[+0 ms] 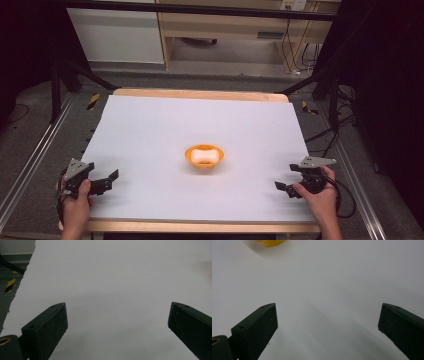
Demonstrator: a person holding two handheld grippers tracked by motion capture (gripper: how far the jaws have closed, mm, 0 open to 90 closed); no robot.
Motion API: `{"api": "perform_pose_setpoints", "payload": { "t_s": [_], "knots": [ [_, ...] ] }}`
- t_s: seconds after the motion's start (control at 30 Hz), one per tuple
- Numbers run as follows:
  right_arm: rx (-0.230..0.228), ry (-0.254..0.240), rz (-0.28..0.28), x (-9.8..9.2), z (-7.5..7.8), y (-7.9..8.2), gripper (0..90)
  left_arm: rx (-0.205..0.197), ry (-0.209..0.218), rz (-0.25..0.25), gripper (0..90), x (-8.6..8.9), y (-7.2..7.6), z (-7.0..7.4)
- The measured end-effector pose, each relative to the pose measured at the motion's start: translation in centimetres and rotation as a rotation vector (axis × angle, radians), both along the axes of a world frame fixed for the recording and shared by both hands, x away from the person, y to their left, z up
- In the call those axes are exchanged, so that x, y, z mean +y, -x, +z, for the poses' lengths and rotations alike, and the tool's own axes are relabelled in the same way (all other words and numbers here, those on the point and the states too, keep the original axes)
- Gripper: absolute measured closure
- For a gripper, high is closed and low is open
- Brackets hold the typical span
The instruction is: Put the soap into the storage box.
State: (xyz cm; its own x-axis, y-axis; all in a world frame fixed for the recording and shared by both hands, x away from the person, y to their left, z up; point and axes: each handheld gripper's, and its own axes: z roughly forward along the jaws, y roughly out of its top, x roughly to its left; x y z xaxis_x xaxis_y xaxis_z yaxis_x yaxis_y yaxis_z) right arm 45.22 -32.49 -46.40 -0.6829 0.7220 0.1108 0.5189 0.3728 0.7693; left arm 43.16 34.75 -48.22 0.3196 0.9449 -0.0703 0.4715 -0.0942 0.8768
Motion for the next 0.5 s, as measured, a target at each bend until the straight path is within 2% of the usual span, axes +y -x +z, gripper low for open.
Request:
{"api": "perform_pose_setpoints", "payload": {
  "t_s": [0.23,0.5],
  "knots": [
    [-0.003,-0.033,-0.046,-2.0,-0.8,1.3,3.4,0.0,0.001,0.0,2.1,0.0,0.0,0.0],
    [-0.001,-0.058,-0.075,-3.2,-1.6,2.7,4.2,0.0,0.002,0.001,2.1,0.0,0.0,0.0]
  ]
}}
